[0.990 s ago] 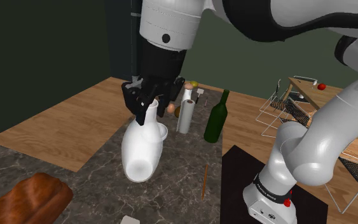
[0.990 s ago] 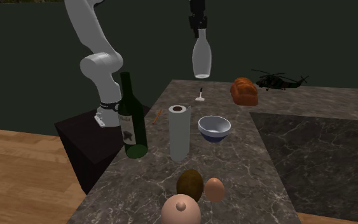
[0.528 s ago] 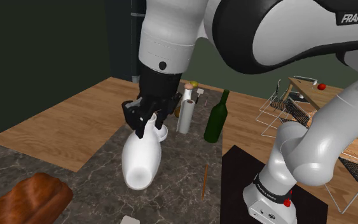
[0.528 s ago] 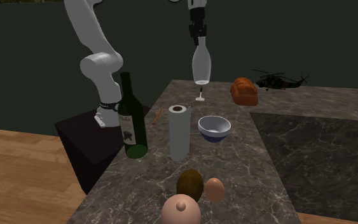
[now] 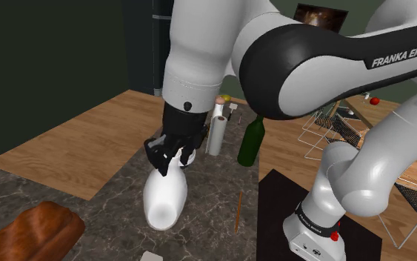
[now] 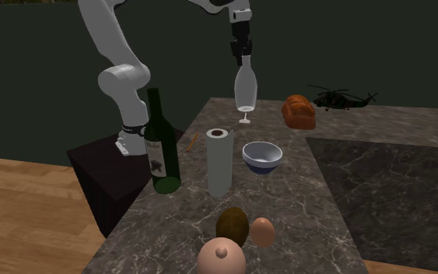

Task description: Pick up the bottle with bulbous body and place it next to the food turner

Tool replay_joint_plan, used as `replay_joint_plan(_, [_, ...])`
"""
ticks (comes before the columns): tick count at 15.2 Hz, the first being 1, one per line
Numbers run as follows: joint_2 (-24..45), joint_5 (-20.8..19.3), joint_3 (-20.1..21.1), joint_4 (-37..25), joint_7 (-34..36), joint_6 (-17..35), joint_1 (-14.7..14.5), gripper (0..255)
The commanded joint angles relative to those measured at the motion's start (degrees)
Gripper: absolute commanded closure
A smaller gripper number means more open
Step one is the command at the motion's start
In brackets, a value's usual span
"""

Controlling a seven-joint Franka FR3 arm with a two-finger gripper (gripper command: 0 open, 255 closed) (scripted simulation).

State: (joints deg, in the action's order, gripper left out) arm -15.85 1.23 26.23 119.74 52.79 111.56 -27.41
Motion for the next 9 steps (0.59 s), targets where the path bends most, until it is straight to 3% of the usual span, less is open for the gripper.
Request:
replay_joint_plan(1, [0.2,-0.1,0.1,1.4,0.1,1.6,0.0,255])
replay_joint_plan(9, [1.3,-0.5,0.7,6.5,0.9,7.8,0.0,255])
